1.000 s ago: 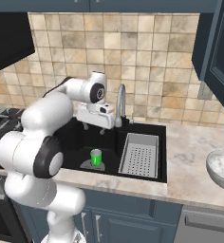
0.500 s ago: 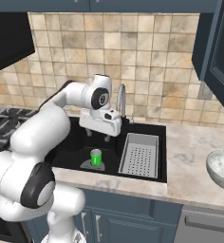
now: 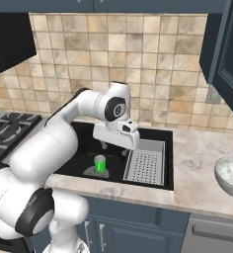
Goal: Pick the mug and place it in the sink. Pick the bowl and place it in the open cabinet and then close the cabinet.
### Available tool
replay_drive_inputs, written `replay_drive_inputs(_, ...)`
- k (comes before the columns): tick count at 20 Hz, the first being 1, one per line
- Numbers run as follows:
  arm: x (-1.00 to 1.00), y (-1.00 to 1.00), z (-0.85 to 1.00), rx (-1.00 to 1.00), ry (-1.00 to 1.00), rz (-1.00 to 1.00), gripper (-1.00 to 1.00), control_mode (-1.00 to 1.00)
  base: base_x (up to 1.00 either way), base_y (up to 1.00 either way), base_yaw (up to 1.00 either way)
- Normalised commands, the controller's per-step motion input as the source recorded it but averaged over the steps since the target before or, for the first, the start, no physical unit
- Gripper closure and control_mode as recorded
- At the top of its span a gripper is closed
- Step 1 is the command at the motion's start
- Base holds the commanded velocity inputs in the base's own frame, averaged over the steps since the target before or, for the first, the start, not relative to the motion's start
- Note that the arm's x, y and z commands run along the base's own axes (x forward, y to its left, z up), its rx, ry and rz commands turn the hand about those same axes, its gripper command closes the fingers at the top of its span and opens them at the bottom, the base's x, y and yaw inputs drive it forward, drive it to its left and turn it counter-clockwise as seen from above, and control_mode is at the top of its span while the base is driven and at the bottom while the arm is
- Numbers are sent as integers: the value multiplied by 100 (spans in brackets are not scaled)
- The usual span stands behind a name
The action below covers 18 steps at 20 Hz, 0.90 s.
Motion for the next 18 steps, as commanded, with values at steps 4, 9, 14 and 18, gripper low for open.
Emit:
replay_drive_inputs(4, -23, -47, 0, 0, 0, 0, -100, -100, 0, 0, 0)
replay_drive_inputs(9, -19, -43, 0, 0, 0, 0, -100, -100, 0, 0, 0)
replay_drive_inputs(14, -3, -42, 0, 0, 0, 0, -100, -100, 0, 0, 0)
replay_drive_inputs(18, 0, -50, 0, 0, 0, -1, -100, -100, 0, 0, 0)
